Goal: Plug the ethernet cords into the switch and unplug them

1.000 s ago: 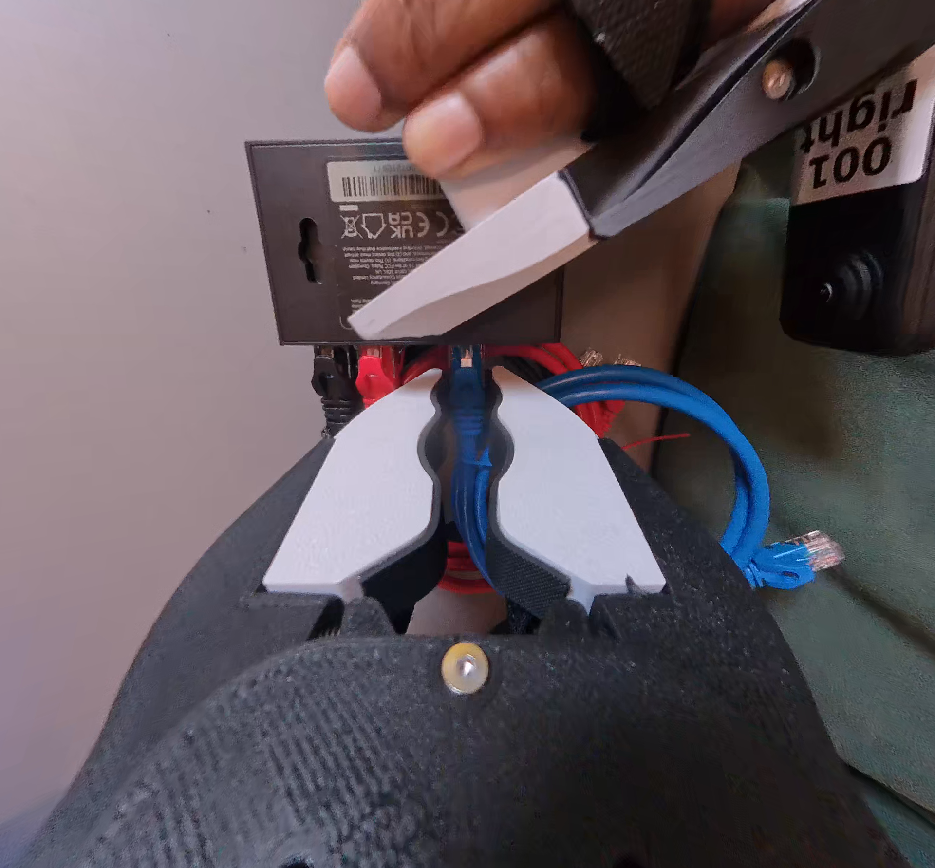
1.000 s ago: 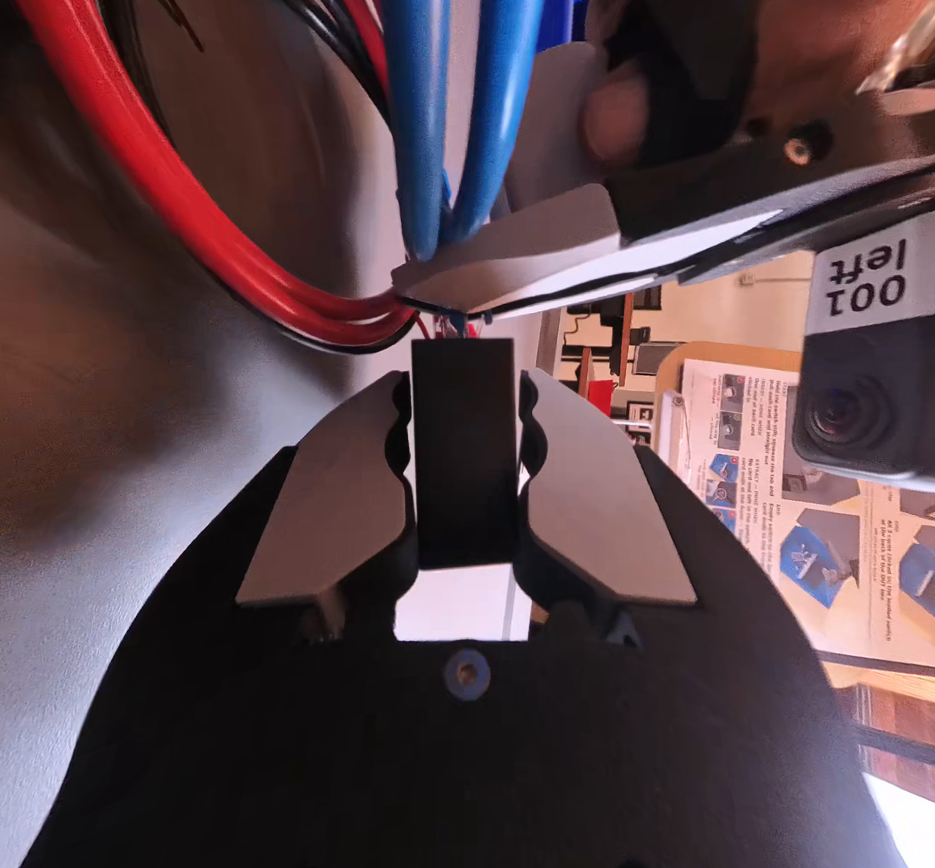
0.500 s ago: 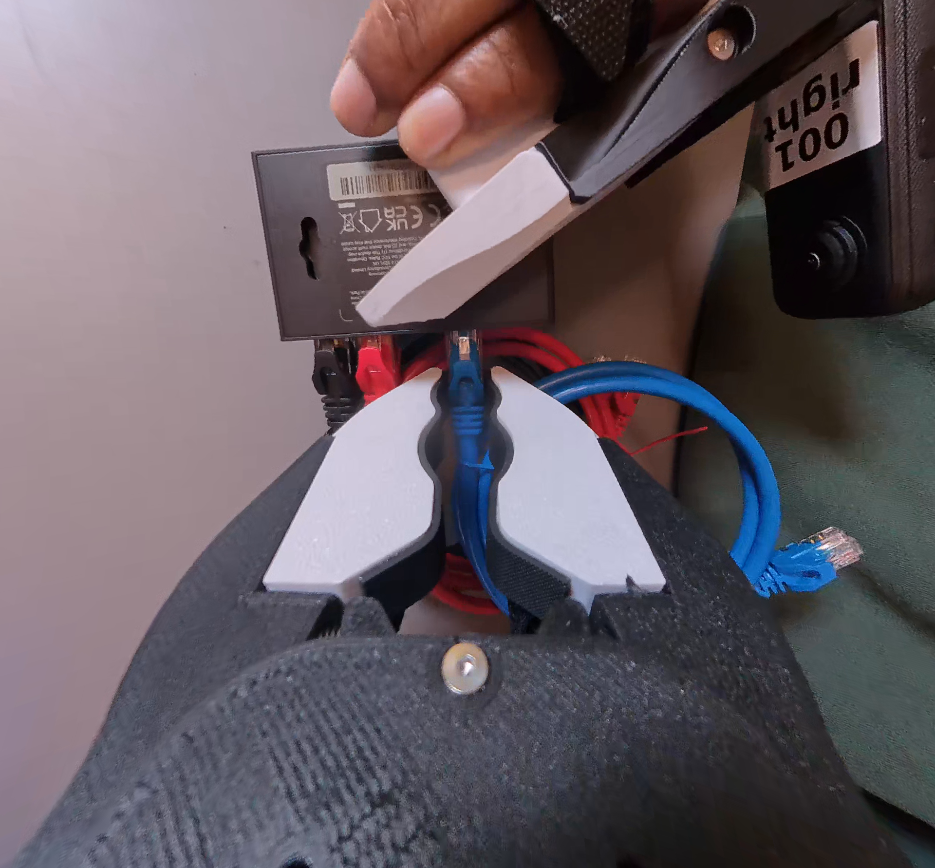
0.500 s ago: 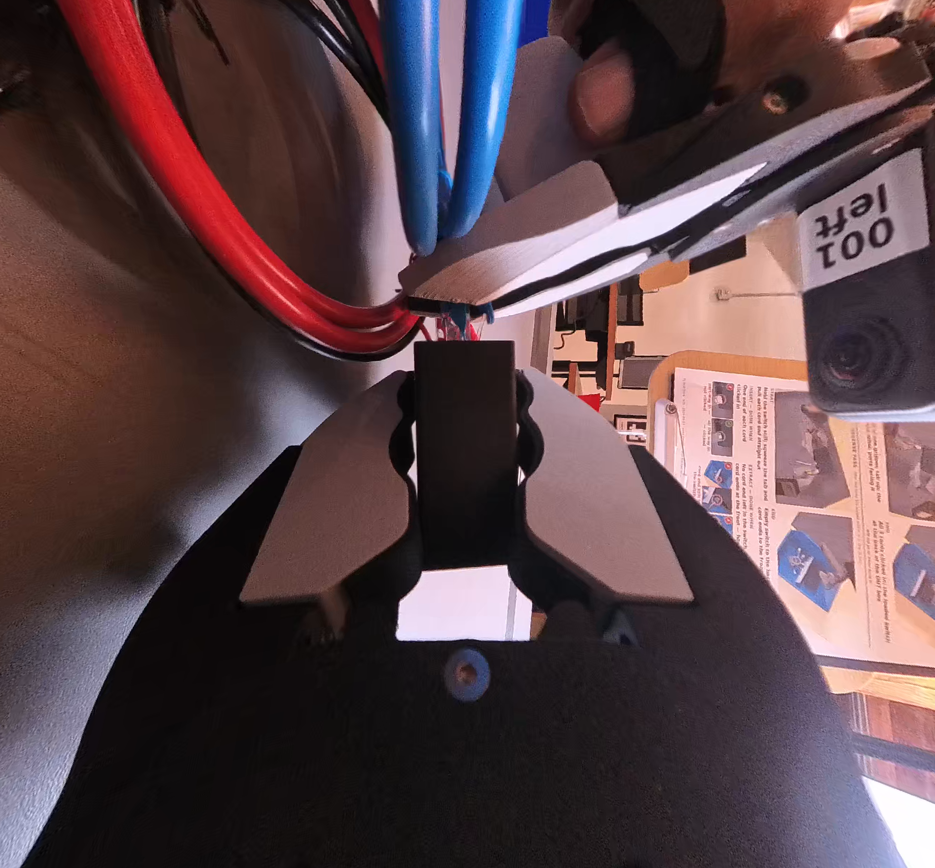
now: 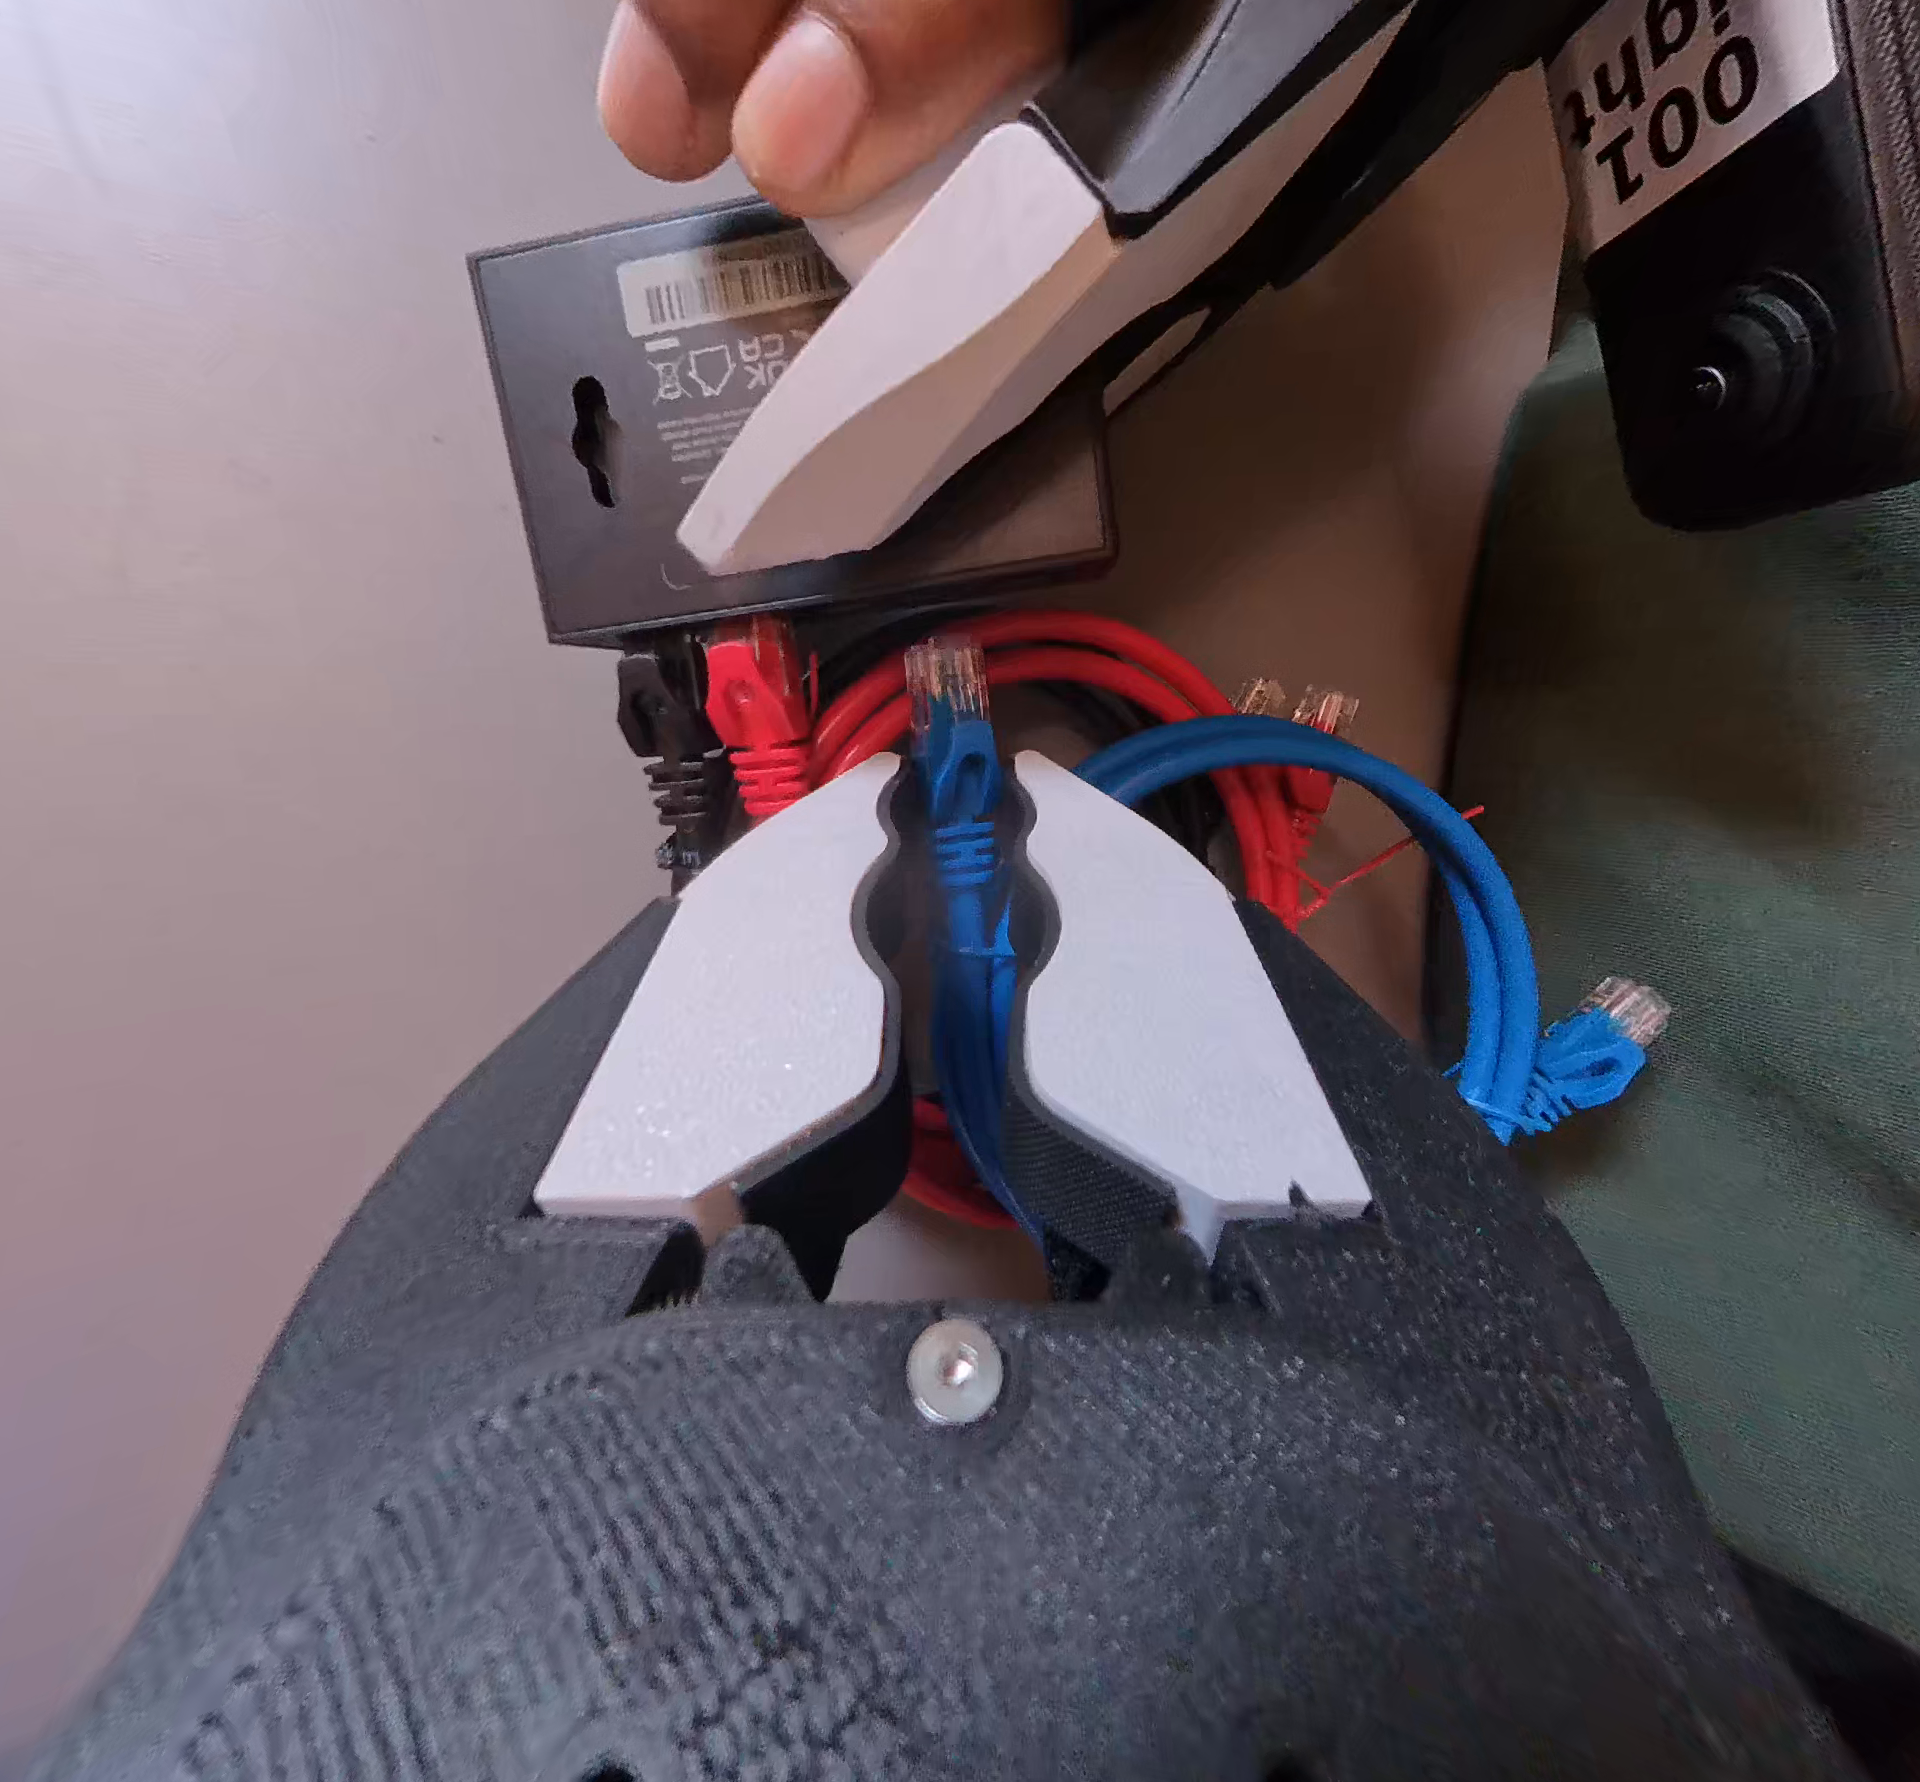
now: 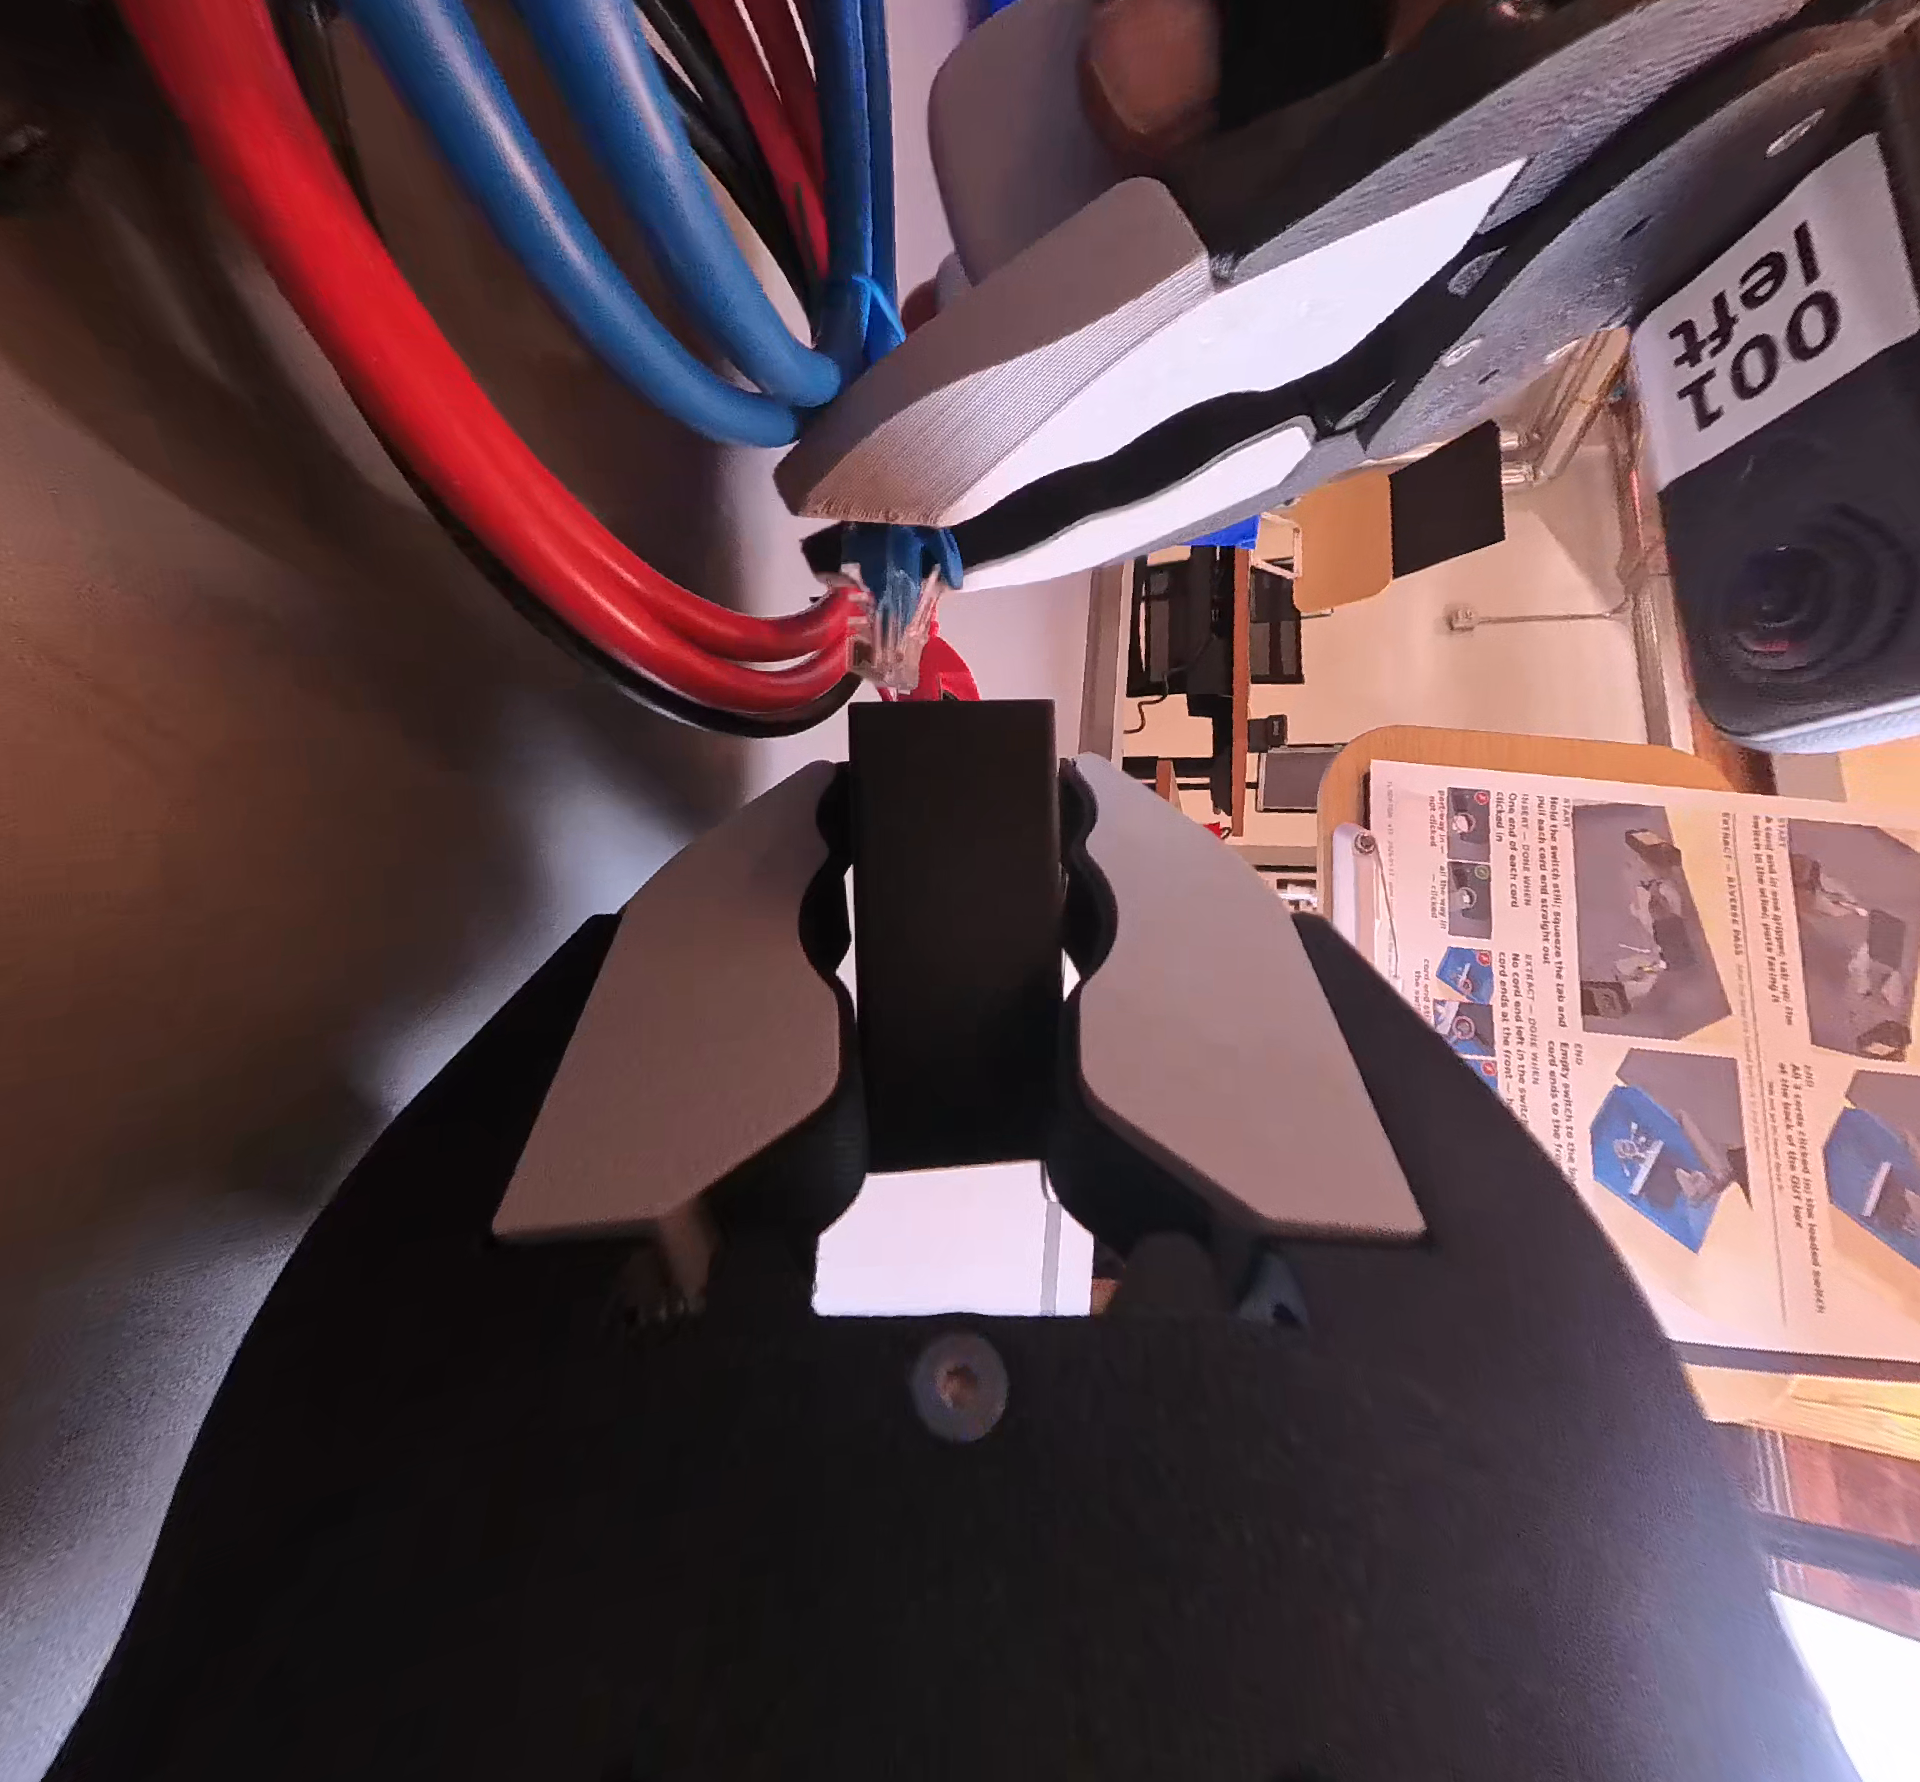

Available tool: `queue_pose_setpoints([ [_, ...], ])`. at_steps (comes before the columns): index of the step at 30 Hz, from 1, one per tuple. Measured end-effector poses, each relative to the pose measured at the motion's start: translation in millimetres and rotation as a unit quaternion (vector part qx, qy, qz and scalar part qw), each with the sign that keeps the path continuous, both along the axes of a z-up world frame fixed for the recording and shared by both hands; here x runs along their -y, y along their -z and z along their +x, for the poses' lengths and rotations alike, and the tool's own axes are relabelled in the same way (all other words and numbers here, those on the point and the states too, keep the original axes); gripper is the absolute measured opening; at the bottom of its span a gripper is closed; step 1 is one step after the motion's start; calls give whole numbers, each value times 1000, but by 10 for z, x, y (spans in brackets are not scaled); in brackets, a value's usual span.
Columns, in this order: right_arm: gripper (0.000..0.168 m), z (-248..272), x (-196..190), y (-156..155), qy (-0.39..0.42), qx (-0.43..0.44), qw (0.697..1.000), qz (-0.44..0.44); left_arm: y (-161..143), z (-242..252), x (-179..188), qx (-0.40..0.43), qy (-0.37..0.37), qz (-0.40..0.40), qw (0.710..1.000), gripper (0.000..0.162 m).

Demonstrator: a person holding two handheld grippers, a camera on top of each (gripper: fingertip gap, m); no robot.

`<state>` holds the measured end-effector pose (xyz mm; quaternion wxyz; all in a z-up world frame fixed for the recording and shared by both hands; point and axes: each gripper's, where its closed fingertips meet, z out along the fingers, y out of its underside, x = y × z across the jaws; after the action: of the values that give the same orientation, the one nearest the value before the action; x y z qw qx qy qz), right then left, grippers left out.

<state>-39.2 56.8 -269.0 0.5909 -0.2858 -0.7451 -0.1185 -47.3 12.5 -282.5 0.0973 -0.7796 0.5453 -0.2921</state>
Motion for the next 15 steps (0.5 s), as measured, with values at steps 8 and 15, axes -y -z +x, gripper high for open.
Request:
queue_pose_setpoints([
  [8,38,36,-45,46,-9,-13,1000,-24,-46,-151,-165,-11,-48,-18,999,15],
  [15,37,12,34,8,-26,-51,992,-114,-65,-118,-189,-32,-55,-54,996,14],
])
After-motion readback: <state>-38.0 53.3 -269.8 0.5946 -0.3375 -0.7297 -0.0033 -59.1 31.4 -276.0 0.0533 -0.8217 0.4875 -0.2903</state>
